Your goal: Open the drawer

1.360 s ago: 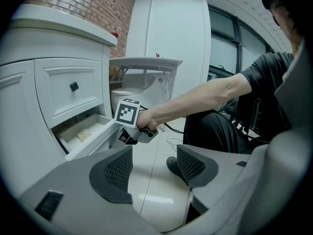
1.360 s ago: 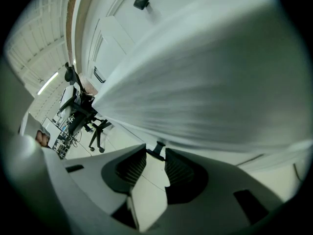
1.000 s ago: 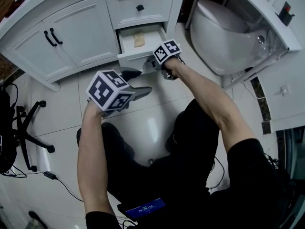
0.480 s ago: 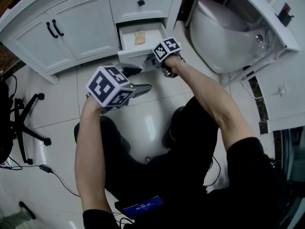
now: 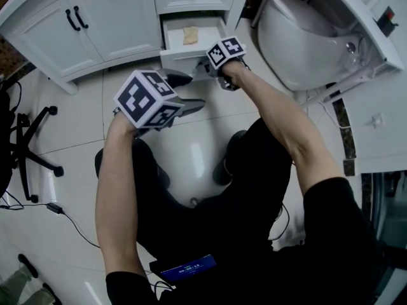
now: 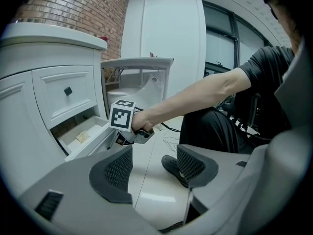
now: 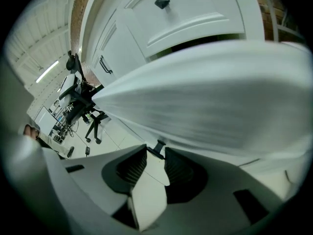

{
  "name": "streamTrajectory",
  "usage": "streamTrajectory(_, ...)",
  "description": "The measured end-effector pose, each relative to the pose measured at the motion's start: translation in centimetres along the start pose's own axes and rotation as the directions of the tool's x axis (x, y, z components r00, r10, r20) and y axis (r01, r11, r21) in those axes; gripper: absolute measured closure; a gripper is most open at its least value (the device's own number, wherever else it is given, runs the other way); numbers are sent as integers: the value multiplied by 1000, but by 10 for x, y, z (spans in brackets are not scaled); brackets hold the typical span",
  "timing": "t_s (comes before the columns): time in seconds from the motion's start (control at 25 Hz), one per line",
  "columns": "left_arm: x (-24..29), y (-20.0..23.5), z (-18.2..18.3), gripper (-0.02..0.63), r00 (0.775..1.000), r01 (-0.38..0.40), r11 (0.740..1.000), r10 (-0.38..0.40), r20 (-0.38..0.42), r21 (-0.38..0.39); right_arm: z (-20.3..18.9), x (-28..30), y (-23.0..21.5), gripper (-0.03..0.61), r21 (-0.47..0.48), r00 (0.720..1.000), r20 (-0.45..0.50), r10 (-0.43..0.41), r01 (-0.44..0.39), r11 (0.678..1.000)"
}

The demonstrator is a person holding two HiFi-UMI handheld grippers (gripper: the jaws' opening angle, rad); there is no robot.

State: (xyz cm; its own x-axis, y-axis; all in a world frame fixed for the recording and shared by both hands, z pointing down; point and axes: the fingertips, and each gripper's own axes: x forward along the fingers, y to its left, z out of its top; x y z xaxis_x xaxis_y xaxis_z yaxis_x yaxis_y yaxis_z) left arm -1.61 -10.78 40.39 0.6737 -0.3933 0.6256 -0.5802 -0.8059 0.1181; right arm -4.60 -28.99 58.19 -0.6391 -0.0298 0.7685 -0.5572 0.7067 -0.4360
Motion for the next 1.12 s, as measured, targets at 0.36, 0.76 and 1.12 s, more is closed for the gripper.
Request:
streamTrajectory(0.36, -9, -6, -4, 327, 1000, -15, 1000, 15, 7, -7, -1, -13, 0, 451, 24, 1000, 28, -7, 7, 1000)
streamTrajectory(0.76, -14, -18, 0, 327, 999, -25, 1000, 25, 40, -3, 12, -55, 51, 476, 8, 965, 153, 211, -215, 977)
streamTrajectory(1.12, -25, -37, -2, 327, 996, -18, 999, 20, 84, -34, 18, -120, 132, 488, -48, 858, 307, 411, -418, 907)
